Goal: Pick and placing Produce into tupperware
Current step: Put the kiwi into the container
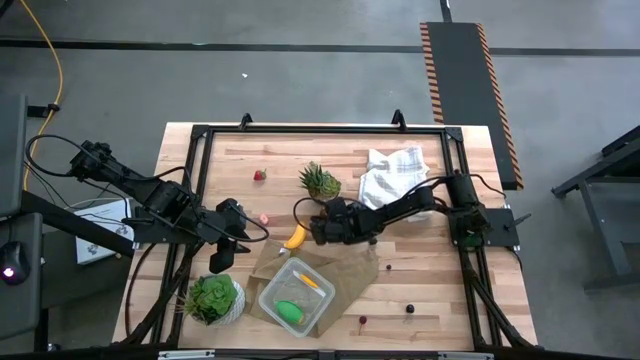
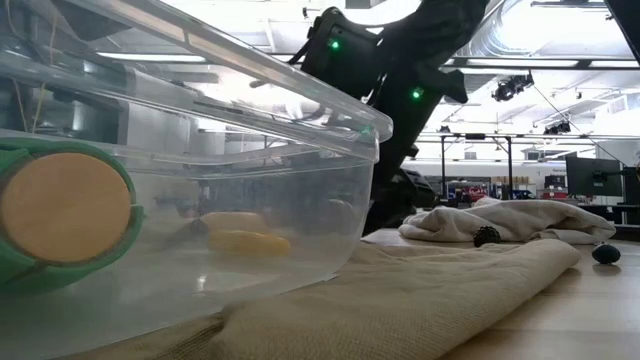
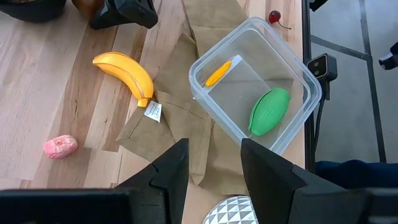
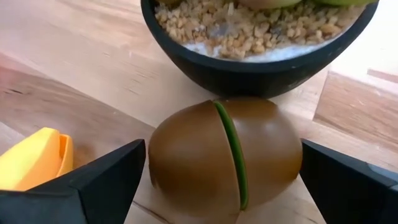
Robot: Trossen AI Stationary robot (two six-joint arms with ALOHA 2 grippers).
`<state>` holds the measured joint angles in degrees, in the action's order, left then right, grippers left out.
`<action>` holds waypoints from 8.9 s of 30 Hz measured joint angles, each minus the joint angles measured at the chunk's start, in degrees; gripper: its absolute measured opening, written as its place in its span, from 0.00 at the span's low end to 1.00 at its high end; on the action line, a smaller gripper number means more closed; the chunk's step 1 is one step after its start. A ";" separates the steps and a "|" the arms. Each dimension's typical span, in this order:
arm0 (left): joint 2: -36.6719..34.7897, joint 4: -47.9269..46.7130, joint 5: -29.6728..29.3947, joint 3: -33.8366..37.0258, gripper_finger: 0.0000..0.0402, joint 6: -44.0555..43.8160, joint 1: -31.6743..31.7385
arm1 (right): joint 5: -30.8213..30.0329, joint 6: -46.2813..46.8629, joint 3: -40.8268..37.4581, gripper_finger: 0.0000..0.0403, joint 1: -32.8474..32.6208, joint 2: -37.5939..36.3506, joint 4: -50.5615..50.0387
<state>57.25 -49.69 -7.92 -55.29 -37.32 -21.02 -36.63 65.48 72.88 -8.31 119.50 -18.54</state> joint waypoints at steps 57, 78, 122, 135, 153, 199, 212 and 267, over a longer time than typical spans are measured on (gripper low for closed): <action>0.00 -0.24 0.03 0.00 0.33 -0.02 -0.02 | 0.45 -2.52 0.02 0.90 0.43 0.00 0.16; 0.00 -0.24 1.07 0.00 0.33 -0.02 -0.02 | 0.45 -2.53 0.02 0.87 0.43 0.00 0.87; -0.02 -0.20 1.07 0.00 0.33 -0.02 -0.02 | 2.40 -4.01 5.07 0.80 -1.87 0.00 2.90; -0.02 -0.20 1.07 0.00 0.33 -0.03 -0.02 | 4.99 -6.92 12.16 0.80 -1.89 0.00 -0.25; -0.02 -3.44 10.24 0.00 0.33 -0.04 -0.02 | 5.40 -8.99 27.98 0.80 -2.07 0.00 -23.18; -0.02 3.01 -10.04 0.00 0.33 1.09 0.00 | 15.65 -0.25 49.16 0.80 -24.17 0.00 -44.35; -1.21 4.33 -14.55 -0.40 0.33 3.62 4.02 | 13.43 -2.47 49.13 0.80 -22.78 2.02 -36.35; -4.57 -8.94 26.38 -4.96 0.33 37.02 33.38 | 29.76 10.62 49.09 0.79 -16.40 13.79 -23.90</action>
<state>52.69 -58.63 18.46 -60.25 -0.30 12.36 -6.87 76.09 121.97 -24.71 133.29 -42.44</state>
